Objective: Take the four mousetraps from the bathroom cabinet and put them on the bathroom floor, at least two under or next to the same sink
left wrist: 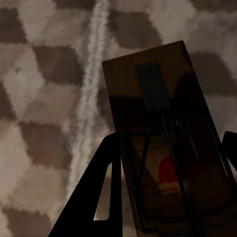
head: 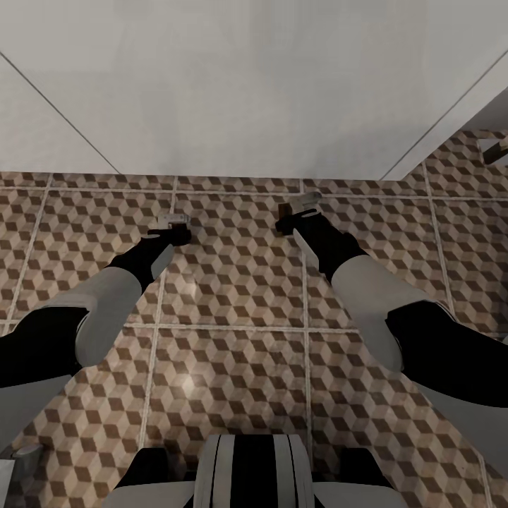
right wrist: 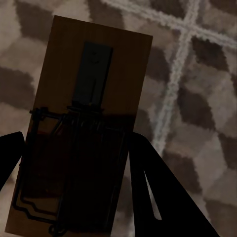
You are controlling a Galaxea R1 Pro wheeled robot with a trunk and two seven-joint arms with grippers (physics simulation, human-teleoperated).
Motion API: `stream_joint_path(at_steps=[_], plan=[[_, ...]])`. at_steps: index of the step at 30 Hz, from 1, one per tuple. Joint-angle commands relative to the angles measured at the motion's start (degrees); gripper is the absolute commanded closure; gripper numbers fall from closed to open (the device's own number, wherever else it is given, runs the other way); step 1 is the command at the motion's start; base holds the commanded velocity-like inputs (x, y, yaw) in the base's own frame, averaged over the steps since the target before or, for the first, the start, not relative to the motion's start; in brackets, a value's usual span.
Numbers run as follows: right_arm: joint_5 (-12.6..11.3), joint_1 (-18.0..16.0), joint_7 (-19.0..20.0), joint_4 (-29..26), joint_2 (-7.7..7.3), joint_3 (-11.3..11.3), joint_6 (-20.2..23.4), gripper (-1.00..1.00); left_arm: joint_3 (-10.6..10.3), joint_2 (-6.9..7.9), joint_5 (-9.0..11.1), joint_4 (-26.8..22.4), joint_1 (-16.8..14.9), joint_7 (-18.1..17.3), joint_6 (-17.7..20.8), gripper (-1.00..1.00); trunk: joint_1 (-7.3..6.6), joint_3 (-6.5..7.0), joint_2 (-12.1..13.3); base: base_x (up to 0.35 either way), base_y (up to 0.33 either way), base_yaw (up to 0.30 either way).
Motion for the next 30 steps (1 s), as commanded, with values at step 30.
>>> stream_joint_path(at_steps=[30], plan=[[0.0, 0.0, -0.2, -0.1, 0.0, 0.2, 0.3, 1.0, -0.2, -0.01, 0.0, -0.1, 0.0, 0.3, 0.4, 1.0, -0.01, -0.03, 0.0, 0.026, 0.0, 0.0]])
